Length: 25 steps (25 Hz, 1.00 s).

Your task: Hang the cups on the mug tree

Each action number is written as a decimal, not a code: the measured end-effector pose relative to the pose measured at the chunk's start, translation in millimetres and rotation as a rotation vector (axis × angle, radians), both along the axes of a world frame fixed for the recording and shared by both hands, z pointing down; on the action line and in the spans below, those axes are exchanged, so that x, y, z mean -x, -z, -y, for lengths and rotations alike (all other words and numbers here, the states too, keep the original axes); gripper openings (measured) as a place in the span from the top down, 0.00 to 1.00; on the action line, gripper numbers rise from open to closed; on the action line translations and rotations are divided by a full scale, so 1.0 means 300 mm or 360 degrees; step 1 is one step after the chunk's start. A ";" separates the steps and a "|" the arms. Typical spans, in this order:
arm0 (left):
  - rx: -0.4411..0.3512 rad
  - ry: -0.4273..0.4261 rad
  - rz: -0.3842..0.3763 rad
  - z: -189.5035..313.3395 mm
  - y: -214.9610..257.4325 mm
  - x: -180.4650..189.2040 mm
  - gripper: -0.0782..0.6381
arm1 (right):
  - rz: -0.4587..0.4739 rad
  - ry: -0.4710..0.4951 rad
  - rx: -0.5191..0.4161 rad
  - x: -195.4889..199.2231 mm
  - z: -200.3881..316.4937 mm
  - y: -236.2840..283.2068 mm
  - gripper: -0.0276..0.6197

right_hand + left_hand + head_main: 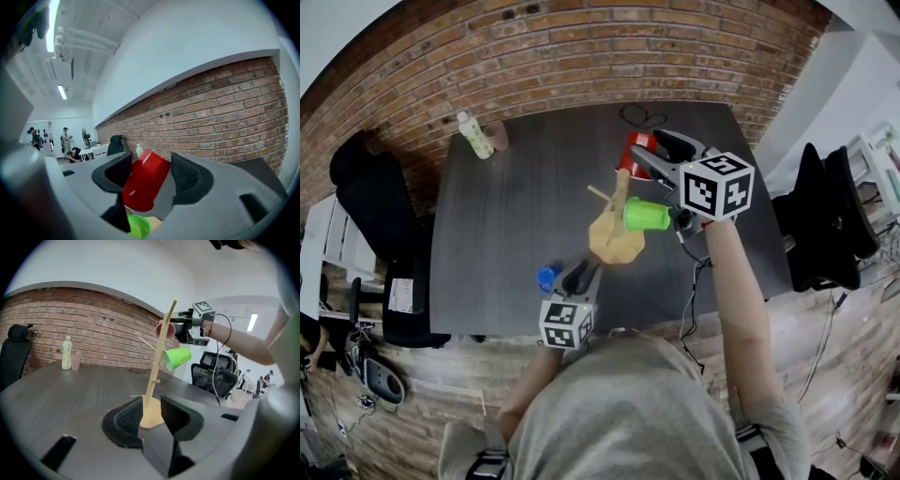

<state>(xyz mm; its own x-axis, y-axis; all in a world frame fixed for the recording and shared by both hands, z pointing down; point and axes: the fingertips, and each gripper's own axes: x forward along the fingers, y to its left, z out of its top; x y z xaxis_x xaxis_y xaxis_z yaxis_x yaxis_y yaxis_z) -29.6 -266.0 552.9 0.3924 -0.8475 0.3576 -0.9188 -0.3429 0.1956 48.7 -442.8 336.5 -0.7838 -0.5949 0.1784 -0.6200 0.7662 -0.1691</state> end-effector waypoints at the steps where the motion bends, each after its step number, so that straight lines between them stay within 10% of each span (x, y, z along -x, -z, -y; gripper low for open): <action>1: 0.0000 -0.0003 0.0001 -0.002 0.000 0.000 0.73 | -0.0011 -0.0012 -0.0010 -0.002 0.000 -0.002 0.55; 25: -0.0032 -0.0105 0.0004 -0.142 0.049 0.059 0.73 | -0.0146 -0.0321 -0.0150 -0.068 -0.207 -0.010 0.59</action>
